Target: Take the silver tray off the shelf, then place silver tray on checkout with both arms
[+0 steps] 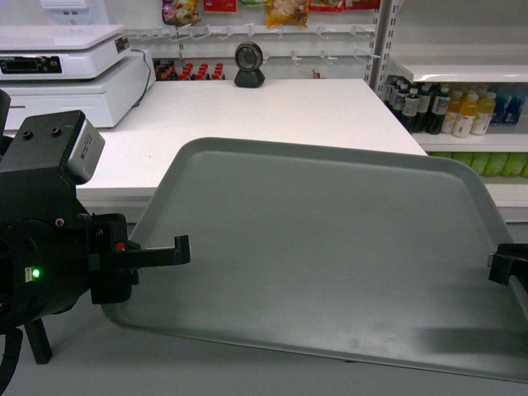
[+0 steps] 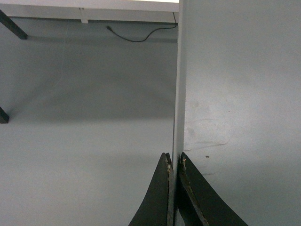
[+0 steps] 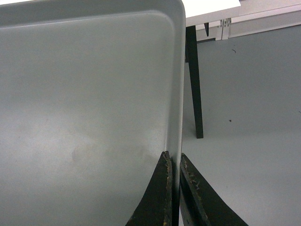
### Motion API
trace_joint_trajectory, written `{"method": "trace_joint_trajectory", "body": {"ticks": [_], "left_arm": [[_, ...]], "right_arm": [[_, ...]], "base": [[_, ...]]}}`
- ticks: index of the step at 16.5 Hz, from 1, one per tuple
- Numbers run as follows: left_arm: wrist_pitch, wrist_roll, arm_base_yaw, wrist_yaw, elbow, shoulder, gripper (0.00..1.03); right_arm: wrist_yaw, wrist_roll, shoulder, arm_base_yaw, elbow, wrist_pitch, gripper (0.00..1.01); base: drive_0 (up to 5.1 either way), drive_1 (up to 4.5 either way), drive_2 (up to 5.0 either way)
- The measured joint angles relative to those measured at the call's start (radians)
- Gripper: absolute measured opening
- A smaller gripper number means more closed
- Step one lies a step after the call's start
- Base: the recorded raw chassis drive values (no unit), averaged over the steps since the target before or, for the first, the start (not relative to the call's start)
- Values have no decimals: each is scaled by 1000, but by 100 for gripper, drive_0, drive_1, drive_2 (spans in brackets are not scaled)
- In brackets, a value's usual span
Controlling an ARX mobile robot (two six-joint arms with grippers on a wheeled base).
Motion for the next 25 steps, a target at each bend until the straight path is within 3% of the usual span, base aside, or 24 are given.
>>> {"method": "trace_joint_trajectory", "body": {"ticks": [2, 25], "left_arm": [[-1, -1, 0, 0, 0, 0, 2], [0, -1, 0, 0, 0, 0, 2]], "right_arm": [[0, 0, 0, 0, 0, -1, 3], [0, 0, 0, 0, -3, 0, 3]], "base": [[0, 0, 0], [13, 439, -412]]}}
